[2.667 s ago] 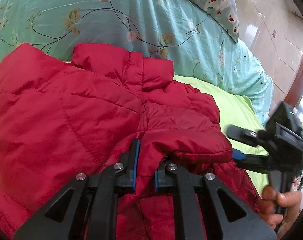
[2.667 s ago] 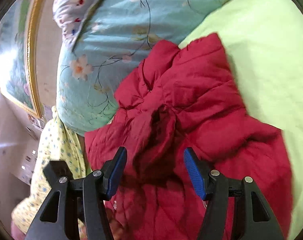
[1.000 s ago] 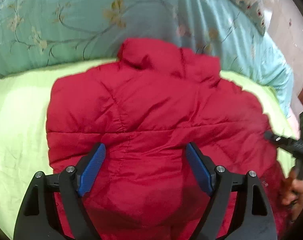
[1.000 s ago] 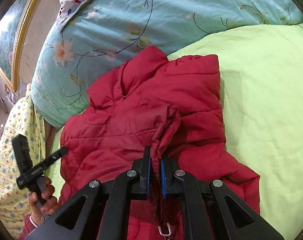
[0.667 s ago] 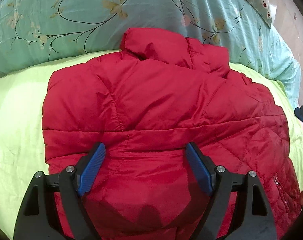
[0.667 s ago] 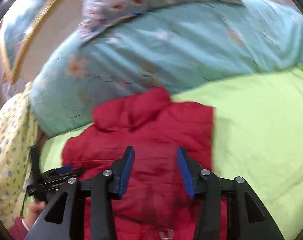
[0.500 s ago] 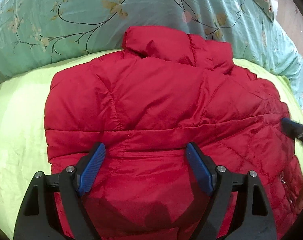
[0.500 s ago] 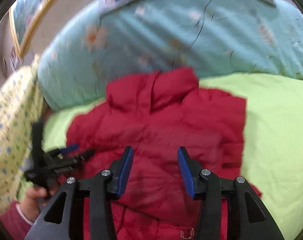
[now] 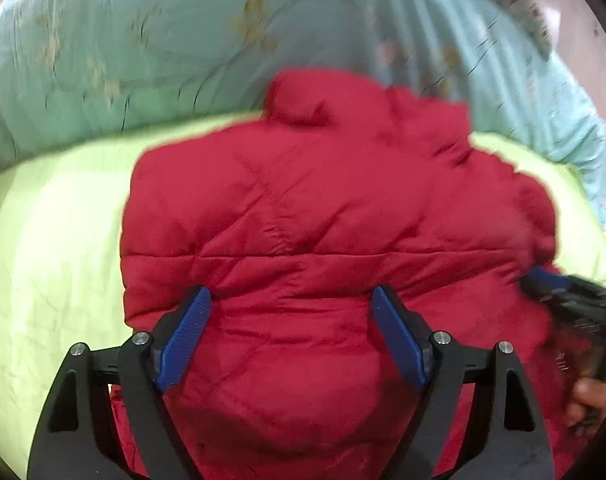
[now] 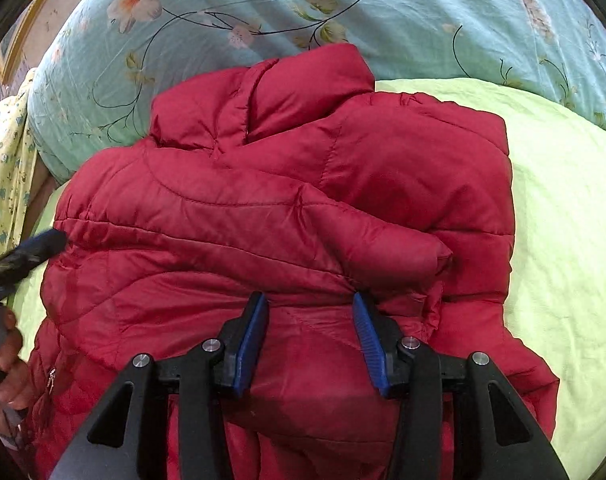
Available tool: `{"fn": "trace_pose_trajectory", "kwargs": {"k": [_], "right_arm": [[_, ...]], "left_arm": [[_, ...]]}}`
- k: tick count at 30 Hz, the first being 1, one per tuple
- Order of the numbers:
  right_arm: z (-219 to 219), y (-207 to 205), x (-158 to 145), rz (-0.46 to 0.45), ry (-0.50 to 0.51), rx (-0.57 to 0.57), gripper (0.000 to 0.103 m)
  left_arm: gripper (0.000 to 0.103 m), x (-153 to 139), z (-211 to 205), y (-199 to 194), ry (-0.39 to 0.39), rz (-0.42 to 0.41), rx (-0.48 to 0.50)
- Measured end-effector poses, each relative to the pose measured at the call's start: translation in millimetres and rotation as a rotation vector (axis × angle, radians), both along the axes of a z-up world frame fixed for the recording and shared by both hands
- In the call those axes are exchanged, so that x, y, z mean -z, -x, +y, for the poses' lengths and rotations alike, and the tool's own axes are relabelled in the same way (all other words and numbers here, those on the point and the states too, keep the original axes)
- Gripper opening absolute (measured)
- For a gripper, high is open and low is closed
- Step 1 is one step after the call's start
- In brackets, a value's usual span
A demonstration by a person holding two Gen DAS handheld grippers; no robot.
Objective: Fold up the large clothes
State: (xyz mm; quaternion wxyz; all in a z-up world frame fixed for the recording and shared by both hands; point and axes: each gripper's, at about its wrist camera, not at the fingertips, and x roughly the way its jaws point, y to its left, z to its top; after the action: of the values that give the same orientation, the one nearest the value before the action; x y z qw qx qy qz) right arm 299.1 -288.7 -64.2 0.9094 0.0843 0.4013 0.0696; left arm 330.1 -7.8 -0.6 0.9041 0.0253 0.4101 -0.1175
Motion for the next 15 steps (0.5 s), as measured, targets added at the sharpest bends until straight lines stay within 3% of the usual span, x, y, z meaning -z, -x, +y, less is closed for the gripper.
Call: {"fn": "trace_pose_trajectory", "kwargs": {"k": [6, 15], "right_arm": [[-0.3, 17.9, -22.2, -0.054, -0.016, -0.006, 0.047], [1.3, 0.9, 4.9, 0.023, 0.044, 0.002, 0.047]], "left_arm": [[0.086, 13.9, 6.7, -0.8, -0.010, -0.007, -0.032], [0.087, 9.5, 8.7, 15.2, -0.045, -0.009, -0.028]]}}
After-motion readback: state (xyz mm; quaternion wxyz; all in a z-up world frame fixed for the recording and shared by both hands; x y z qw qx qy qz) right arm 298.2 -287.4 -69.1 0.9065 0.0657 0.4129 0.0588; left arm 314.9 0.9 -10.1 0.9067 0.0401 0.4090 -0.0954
